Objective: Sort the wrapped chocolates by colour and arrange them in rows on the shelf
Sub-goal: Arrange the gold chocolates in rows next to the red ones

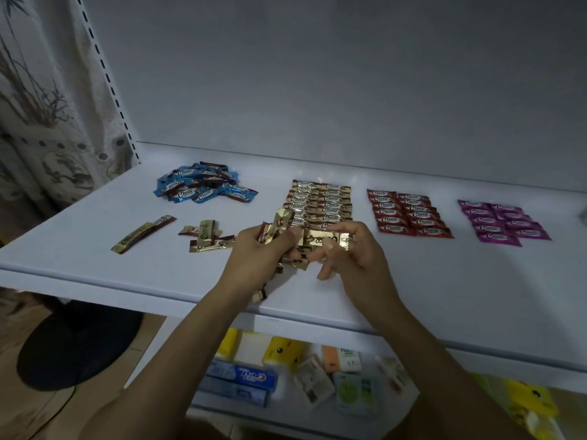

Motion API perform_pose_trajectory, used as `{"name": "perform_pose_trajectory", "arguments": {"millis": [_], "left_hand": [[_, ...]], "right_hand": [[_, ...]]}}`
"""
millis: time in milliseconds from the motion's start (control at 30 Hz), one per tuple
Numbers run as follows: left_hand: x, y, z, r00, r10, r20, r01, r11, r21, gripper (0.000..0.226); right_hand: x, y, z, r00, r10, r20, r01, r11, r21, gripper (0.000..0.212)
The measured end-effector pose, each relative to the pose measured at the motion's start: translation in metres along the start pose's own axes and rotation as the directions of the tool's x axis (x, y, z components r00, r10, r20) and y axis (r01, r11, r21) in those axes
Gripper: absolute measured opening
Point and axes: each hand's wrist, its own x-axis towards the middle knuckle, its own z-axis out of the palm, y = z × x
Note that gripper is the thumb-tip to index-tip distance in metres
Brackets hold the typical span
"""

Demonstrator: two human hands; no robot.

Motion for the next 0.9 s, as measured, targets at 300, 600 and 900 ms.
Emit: {"name": "perform_pose_trajectory", "arguments": {"millis": [300,600,900], "left_hand": [[-0.009,-0.003,0.008,0.999,-0.035,0.003,0.035,0.984,-0.175,0.005],[-0.006,-0.013,0.015,0.986,0.077,-0.146,-0.099,0.983,-0.153,0.006],[-0.001,-0.002,0.015,0.994,0.056,0.099,-0.049,0.996,-0.07,0.012]], "right_hand": [[-0.012,0.001,-0.009,0.997,-0.068,-0.044,0.067,0.997,-0.021,0.042],[-0.014,-0.006,-0.014,0.997,0.078,-0.021,-0.074,0.987,0.14,0.022],[-0.006,-0.017,-0.011,0.962,-0.26,0.081,0.272,0.929,-0.251,0.018]]}}
